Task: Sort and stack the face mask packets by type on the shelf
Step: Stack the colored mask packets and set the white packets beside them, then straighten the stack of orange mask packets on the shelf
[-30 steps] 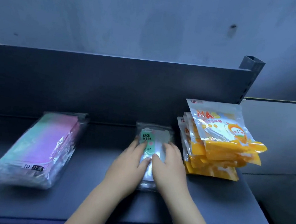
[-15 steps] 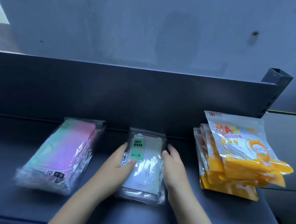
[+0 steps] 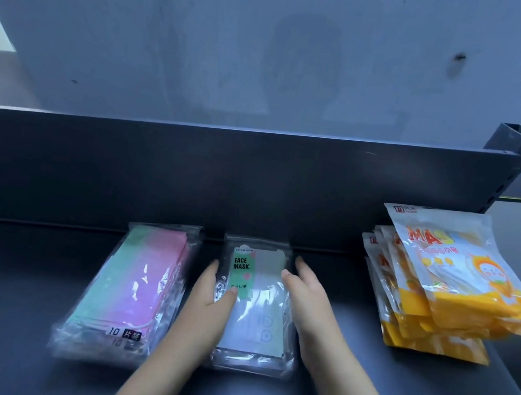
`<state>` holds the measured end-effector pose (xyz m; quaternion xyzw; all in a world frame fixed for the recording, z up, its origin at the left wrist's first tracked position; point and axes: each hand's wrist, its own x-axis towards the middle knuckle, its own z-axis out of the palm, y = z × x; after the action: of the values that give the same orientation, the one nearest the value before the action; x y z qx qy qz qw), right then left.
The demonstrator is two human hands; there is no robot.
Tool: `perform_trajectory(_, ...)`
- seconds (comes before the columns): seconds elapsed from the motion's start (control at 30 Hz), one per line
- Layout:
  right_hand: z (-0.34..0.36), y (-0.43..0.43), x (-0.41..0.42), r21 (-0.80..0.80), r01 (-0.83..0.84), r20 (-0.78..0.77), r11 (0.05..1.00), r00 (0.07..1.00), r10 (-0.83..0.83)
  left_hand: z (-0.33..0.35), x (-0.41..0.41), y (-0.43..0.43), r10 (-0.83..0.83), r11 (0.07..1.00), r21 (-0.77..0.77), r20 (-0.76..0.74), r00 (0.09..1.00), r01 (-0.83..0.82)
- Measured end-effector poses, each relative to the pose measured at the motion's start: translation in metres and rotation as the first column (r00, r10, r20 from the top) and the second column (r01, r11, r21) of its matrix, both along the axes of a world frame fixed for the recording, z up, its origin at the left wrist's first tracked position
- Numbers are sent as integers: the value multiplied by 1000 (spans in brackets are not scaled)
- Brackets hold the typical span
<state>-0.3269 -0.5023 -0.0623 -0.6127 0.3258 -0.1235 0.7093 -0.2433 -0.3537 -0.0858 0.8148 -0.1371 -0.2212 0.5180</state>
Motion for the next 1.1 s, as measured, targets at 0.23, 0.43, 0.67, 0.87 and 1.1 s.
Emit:
perform_trajectory(0.23, 5, 13, 6, -38, -48, 39, 998, 998, 50, -4, 3, 4, -32, 999, -31, -19, 999, 31)
perform_trajectory(0.43, -2, 15, 10, -258, -46, -74, 965, 997, 27, 2, 8, 1, 31, 995, -91, -44, 999, -35)
perform_trajectory(0.67, -16, 23, 13, -801, -289, -328, 525, 945, 20, 2, 3, 2, -92, 988, 146, 274, 957, 53)
perform_trajectory(0.87, -6, 21, 5, -915, -344, -359, 209, 932, -40, 19, 2, -8, -339, 895, 441, 577, 743, 66)
perform_trajectory(1.1, 46, -20, -33, -938, -269, -290, 217, 954, -72, 66, -19, -47, -384, 889, 452, 642, 663, 77)
